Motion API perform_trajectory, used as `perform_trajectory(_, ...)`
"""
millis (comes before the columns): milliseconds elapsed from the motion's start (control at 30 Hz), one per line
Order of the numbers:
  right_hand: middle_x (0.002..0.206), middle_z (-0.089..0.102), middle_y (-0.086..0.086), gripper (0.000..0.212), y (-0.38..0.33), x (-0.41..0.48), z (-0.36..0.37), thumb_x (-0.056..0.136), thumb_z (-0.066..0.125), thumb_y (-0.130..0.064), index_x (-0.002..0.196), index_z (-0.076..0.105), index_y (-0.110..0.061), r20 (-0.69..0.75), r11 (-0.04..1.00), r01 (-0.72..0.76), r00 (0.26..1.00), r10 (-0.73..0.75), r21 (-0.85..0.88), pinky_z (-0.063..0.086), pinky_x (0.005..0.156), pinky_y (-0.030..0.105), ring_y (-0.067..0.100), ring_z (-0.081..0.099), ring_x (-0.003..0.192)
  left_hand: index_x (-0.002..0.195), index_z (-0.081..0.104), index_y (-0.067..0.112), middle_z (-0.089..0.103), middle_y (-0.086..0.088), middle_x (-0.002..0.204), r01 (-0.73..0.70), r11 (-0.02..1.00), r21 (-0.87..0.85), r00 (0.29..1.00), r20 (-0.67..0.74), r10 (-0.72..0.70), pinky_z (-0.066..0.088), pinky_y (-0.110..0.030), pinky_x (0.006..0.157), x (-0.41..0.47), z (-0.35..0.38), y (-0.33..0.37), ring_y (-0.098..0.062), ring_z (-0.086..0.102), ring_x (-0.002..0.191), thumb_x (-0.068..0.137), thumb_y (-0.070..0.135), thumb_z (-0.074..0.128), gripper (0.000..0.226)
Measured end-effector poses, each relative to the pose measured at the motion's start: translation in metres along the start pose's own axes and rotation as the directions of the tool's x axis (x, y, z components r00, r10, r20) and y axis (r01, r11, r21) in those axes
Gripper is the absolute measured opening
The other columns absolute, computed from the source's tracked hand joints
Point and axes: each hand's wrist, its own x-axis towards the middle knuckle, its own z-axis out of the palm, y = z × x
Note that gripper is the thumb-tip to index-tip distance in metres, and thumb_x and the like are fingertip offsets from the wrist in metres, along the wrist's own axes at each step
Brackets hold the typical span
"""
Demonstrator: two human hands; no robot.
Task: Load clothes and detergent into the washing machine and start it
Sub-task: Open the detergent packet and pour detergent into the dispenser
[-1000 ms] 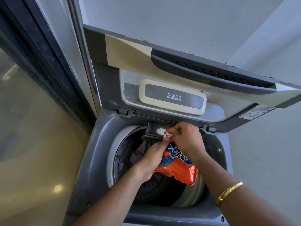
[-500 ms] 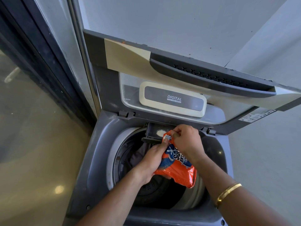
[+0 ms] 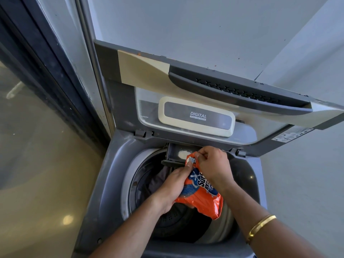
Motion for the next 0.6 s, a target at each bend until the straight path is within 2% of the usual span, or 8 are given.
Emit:
perform_trajectory(67,0.097,0.075,-0.006,0.014,0.002,-0.003,0.0,0.106,0.063,-0.032,0.106,0.074,-0.022,-0.008,1.0,0.017,1.0,-0.017,0.013,0.063,0.076,0.032,0.008,0.069,0.084,0.133,0.071,0.025,0.089,0.003,0.113,-0.018,0.999,0.03,1.0,0.009,0.018,0.07,-0.041,0.091,0.004,-0.001,-0.004,-0.016,0.086,0.103,0.113,0.062,0.048,0.048)
perform_trajectory(167,0.094,0.073,-0.009,0.013,0.006,-0.009,-0.001,0.106,0.064,-0.031,0.101,0.074,-0.024,-0.032,0.998,0.022,0.999,-0.02,0.065,0.056,0.077,0.029,0.005,0.066,0.085,0.134,0.07,0.029,0.088,0.013,0.106,-0.06,0.994,0.095,0.998,0.007,0.06,0.064,-0.016,0.075,0.001,0.0,-0.008,-0.002,0.085,0.097,0.115,0.057,0.048,0.04)
perform_trajectory(233,0.088,0.072,-0.012,0.013,0.011,-0.018,-0.004,0.104,0.067,-0.026,0.093,0.072,-0.026,-0.058,0.99,0.015,0.998,-0.007,0.14,0.054,0.074,0.029,0.005,0.066,0.082,0.134,0.068,0.033,0.085,0.015,0.107,-0.11,0.982,0.153,0.994,0.001,0.111,0.061,-0.011,0.071,-0.002,0.003,-0.011,0.004,0.083,0.095,0.115,0.055,0.049,0.035)
perform_trajectory(300,0.083,0.072,-0.013,0.017,0.013,-0.025,-0.005,0.103,0.069,-0.023,0.087,0.071,-0.028,-0.077,0.976,0.019,0.997,-0.002,0.215,0.054,0.071,0.03,0.006,0.067,0.079,0.135,0.066,0.036,0.085,0.014,0.113,-0.153,0.966,0.208,0.987,-0.016,0.16,0.063,-0.013,0.077,-0.004,0.003,-0.012,0.004,0.082,0.1,0.114,0.056,0.05,0.033)
perform_trajectory(400,0.083,0.073,-0.013,0.018,0.017,-0.044,-0.02,0.102,0.07,-0.023,0.086,0.07,-0.032,-0.124,0.947,0.071,0.992,-0.034,0.314,0.057,0.07,0.028,0.007,0.069,0.079,0.14,0.065,0.037,0.085,0.009,0.126,-0.224,0.942,0.251,0.972,-0.012,0.235,0.066,-0.031,0.102,-0.01,0.008,-0.012,-0.009,0.083,0.115,0.112,0.056,0.054,0.035)
perform_trajectory(500,0.084,0.072,-0.016,0.019,0.022,-0.06,-0.042,0.1,0.073,-0.018,0.087,0.071,-0.032,-0.195,0.917,0.128,0.979,-0.056,0.379,0.048,0.068,0.014,0.005,0.068,0.084,0.14,0.065,0.036,0.084,0.008,0.129,-0.325,0.902,0.286,0.943,0.02,0.333,0.066,-0.031,0.1,-0.025,0.022,-0.002,-0.011,0.082,0.117,0.11,0.049,0.059,0.034)
perform_trajectory(533,0.083,0.072,-0.016,0.02,0.024,-0.066,-0.052,0.099,0.073,-0.017,0.087,0.071,-0.032,-0.223,0.907,0.148,0.973,-0.062,0.394,0.047,0.068,0.013,0.005,0.068,0.084,0.139,0.065,0.036,0.083,0.007,0.129,-0.35,0.887,0.3,0.934,0.036,0.357,0.066,-0.032,0.101,-0.03,0.03,0.003,-0.012,0.082,0.118,0.109,0.048,0.06,0.034)
perform_trajectory(600,0.083,0.072,-0.015,0.02,0.031,-0.077,-0.074,0.099,0.073,-0.015,0.087,0.071,-0.032,-0.28,0.891,0.19,0.957,-0.074,0.412,0.048,0.069,0.017,0.007,0.068,0.083,0.137,0.067,0.033,0.082,0.003,0.13,-0.4,0.858,0.323,0.913,0.061,0.403,0.065,-0.044,0.108,-0.041,0.05,0.013,-0.016,0.081,0.121,0.105,0.053,0.063,0.037)
